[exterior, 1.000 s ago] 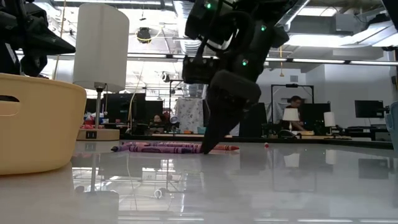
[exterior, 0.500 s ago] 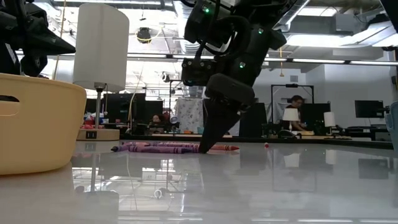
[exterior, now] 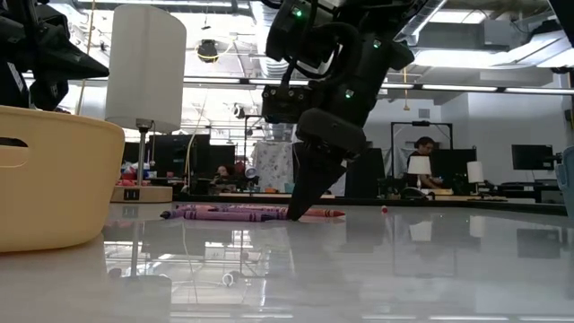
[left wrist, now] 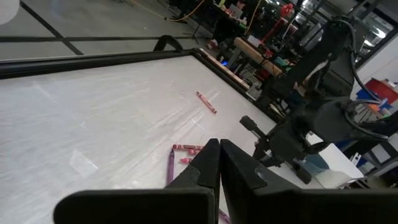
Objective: Sort crayons
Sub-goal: Put the purple crayon into the white bin
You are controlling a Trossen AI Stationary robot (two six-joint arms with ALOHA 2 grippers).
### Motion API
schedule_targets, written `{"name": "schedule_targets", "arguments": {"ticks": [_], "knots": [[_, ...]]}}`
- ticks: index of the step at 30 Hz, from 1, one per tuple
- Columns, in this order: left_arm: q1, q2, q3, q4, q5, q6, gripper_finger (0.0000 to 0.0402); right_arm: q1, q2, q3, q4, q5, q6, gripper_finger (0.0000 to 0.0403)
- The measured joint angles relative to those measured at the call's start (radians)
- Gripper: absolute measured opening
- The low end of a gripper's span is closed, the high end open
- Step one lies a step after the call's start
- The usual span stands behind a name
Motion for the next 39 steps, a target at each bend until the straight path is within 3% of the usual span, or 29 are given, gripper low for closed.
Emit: {"name": "schedule_targets", "arguments": {"ticks": [10, 17, 29, 39], "knots": [[0.0, 0.0, 0.0, 0.0, 0.0, 0.0, 0.0, 0.056, -0.042, 0.163, -0.246, 0.013, 0.013, 0.0], [0.0, 0.0, 0.0, 0.002, 0.0, 0.0, 0.0, 0.15, -0.093, 0.281, -0.424, 0.043, 0.121, 0.0], [0.0, 0.0, 0.0, 0.003, 0.0, -0.002, 0.0, 0.423, -0.185, 0.304, -0.744, 0.146, 0.68, 0.0], [0.0, 0.0, 0.0, 0.002, 0.0, -0.002, 0.0, 0.643, -0.241, 0.304, -1.024, 0.151, 1.132, 0.0]]}}
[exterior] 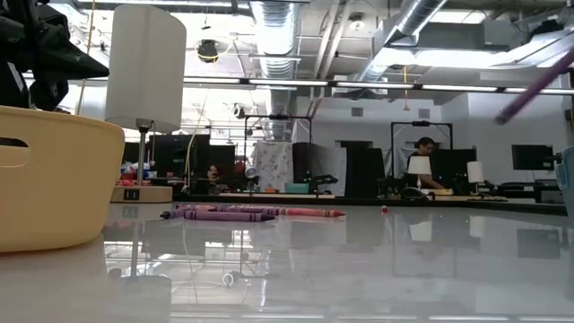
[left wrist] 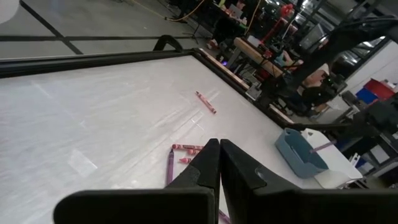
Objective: Sort crayons
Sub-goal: Put the purple crayon into the white bin
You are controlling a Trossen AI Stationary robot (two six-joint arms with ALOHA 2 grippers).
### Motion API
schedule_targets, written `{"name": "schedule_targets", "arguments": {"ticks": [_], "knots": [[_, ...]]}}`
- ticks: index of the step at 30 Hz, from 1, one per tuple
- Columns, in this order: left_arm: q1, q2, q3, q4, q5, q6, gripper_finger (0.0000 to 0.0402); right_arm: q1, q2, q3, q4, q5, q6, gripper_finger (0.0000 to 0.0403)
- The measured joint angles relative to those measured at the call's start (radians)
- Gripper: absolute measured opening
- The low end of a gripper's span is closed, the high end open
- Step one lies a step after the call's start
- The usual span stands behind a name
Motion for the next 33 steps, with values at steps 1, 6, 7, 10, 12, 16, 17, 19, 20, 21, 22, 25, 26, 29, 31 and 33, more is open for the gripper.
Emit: {"name": "schedule_targets", "arguments": {"ticks": [1, 6, 7, 10, 12, 16, 17, 19, 20, 21, 22, 25, 26, 29, 31, 33], "knots": [[0.0, 0.0, 0.0, 0.0, 0.0, 0.0, 0.0, 0.018, -0.007, 0.0, -0.016, -0.002, 0.028, 0.0], [0.0, 0.0, 0.0, 0.0, 0.0, 0.0, 0.0, 0.112, -0.046, 0.0, -0.085, -0.014, 0.181, 0.0], [0.0, 0.0, 0.0, 0.0, 0.0, 0.0, 0.0, 0.129, -0.056, 0.0, -0.105, -0.021, 0.213, 0.0], [0.0, 0.0, 0.0, 0.0, 0.0, -0.001, 0.0, 0.181, -0.078, 0.0, -0.132, -0.054, 0.308, 0.0], [0.0, 0.0, 0.0, 0.0, 0.0, -0.001, 0.0, 0.213, -0.089, 0.0, -0.127, -0.069, 0.347, 0.0], [0.0, 0.0, 0.0, 0.0, 0.0, 0.001, 0.0, 0.268, -0.109, 0.0, -0.131, -0.144, 0.449, 0.0], [0.0, 0.0, 0.0, 0.0, 0.0, 0.0, 0.0, 0.283, -0.109, 0.0, -0.131, -0.169, 0.478, 0.0], [0.0, 0.0, 0.0, -0.001, 0.0, 0.0, 0.0, 0.307, -0.108, 0.0, -0.13, -0.212, 0.535, 0.0], [0.0, 0.0, 0.0, 0.0, 0.0, 0.001, 0.0, 0.32, -0.108, 0.0, -0.13, -0.229, 0.561, 0.0], [0.0, 0.0, 0.0, -0.001, 0.0, 0.001, 0.0, 0.333, -0.108, 0.0, -0.13, -0.239, 0.587, 0.0], [0.0, 0.0, 0.0, -0.001, 0.0, 0.001, 0.0, 0.346, -0.108, 0.0, -0.131, -0.244, 0.617, 0.0], [0.0, 0.0, 0.0, -0.001, 0.0, 0.001, 0.0, 0.377, -0.106, 0.0, -0.13, -0.24, 0.69, 0.0], [0.0, 0.0, 0.0, -0.001, 0.0, 0.001, 0.0, 0.384, -0.103, 0.0, -0.131, -0.239, 0.71, 0.0], [0.0, 0.0, 0.0, -0.001, 0.0, 0.002, 0.0, 0.393, -0.088, -0.002, -0.13, -0.239, 0.739, 0.0], [0.0, 0.0, 0.0, -0.001, 0.0, 0.002, 0.0, 0.39, -0.074, -0.003, -0.131, -0.239, 0.743, 0.0], [0.0, 0.0, 0.0, -0.001, 0.0, 0.002, 0.0, 0.389, -0.058, -0.003, -0.131, -0.237, 0.742, 0.0]]}}
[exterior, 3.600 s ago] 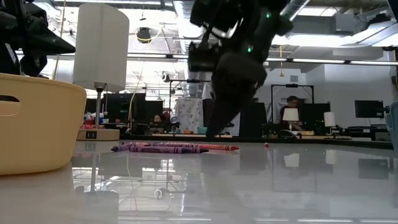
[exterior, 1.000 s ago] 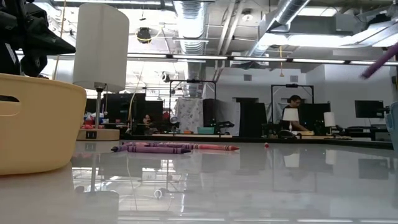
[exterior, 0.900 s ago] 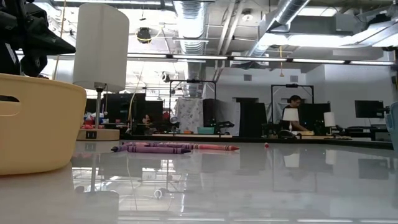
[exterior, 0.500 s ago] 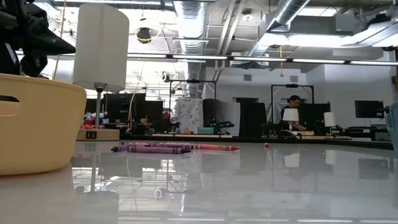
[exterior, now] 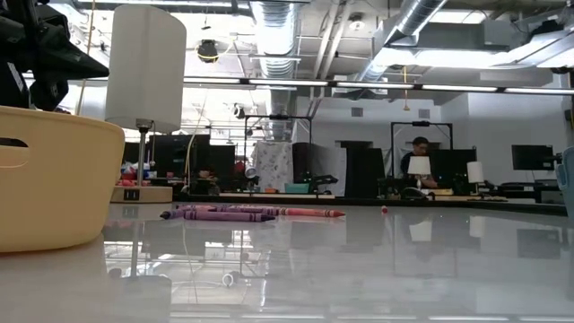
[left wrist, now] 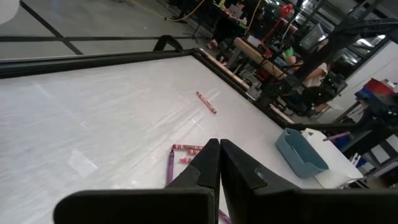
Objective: Sort crayons
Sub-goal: Put the purple crayon into the white bin
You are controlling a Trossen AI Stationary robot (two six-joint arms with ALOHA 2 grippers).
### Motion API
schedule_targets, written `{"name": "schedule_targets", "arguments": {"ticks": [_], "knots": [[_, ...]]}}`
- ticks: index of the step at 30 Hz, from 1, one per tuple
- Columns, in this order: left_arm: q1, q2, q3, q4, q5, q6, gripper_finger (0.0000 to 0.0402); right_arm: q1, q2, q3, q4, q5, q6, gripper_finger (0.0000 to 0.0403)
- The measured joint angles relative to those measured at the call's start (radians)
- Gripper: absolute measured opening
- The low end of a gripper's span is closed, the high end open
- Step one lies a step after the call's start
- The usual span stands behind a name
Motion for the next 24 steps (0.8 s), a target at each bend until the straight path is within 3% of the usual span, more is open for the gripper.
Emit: {"name": "schedule_targets", "arguments": {"ticks": [24], "knots": [[0.0, 0.0, 0.0, -0.001, 0.0, 0.0, 0.0, -0.013, 0.222, -0.003, 0.015, -0.007, -0.007, 0.0]]}}
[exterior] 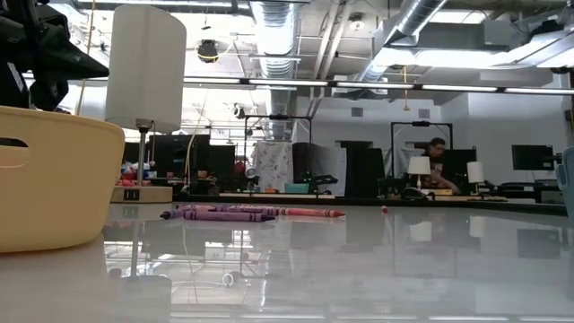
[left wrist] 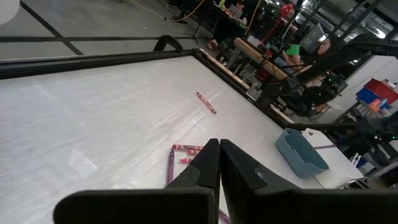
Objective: Sort crayons
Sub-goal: Put the purple crayon into the white bin
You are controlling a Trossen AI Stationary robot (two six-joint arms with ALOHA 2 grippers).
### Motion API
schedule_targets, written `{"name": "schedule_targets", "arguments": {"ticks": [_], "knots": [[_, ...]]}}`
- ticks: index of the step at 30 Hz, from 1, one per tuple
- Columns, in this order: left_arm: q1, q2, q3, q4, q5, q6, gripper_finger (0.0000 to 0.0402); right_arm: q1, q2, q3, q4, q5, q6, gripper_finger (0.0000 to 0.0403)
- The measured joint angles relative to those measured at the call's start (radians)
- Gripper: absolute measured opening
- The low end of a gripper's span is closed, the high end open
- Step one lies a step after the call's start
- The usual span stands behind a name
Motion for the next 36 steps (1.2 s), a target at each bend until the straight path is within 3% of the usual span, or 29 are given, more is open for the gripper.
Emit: {"name": "schedule_targets", "arguments": {"ticks": [21, 36], "knots": [[0.0, 0.0, 0.0, 0.0, 0.0, 0.0, 0.0, -0.011, 0.001, -0.114, 0.18, -0.032, -0.009, 0.0], [0.0, 0.0, 0.0, 0.0, 0.0, 0.0, 0.0, -0.011, 0.001, -0.127, 0.271, -0.053, -0.113, 0.0]]}}
